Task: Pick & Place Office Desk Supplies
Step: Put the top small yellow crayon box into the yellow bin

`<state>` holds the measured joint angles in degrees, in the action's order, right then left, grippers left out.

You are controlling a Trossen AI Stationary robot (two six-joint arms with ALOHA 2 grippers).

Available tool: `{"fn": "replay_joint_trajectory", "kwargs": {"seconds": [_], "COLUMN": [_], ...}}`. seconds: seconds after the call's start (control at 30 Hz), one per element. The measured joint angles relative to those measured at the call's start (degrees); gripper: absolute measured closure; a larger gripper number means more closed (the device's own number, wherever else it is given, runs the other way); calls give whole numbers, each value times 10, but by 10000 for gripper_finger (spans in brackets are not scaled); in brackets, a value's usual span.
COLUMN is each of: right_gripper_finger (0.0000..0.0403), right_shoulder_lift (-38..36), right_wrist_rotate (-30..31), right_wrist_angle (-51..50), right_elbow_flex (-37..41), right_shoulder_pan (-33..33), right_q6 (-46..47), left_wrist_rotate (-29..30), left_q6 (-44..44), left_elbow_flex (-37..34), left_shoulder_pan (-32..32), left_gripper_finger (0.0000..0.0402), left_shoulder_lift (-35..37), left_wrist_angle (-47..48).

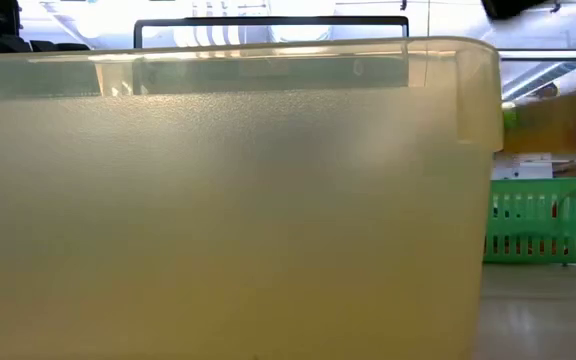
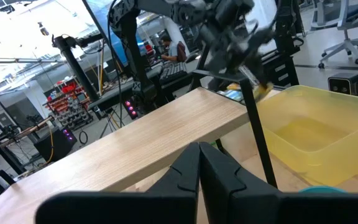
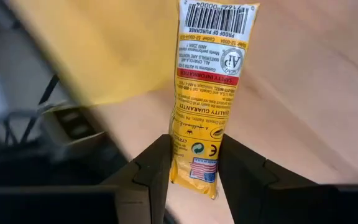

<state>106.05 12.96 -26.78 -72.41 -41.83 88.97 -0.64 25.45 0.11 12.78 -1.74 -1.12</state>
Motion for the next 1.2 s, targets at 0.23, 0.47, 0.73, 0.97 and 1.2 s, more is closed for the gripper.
{"fn": "replay_joint_trajectory", "kwargs": {"seconds": [0.23, 0.47, 0.73, 0.97, 1.2], "right_gripper_finger": [282, 282, 282, 282, 282], "right_shoulder_lift": [-1, -1, 2, 24, 48], "right_wrist_rotate": [40, 150, 161, 115, 92], "right_wrist_angle": [-1, 0, 55, 97, 138], "right_elbow_flex": [-64, -65, -60, -61, -61], "right_shoulder_pan": [-5, 9, 47, 60, 65], "right_q6": [-258, -419, -497, -583, -608], "left_wrist_rotate": [0, 0, 0, 0, 0], "left_q6": [0, 0, 0, 0, 0], "left_elbow_flex": [0, 0, 0, 0, 0], "left_shoulder_pan": [0, 0, -1, -1, -1], "left_gripper_finger": [390, 390, 390, 390, 390], "left_shoulder_lift": [0, 0, 0, 0, 0], "left_wrist_angle": [0, 0, 0, 0, 0]}}
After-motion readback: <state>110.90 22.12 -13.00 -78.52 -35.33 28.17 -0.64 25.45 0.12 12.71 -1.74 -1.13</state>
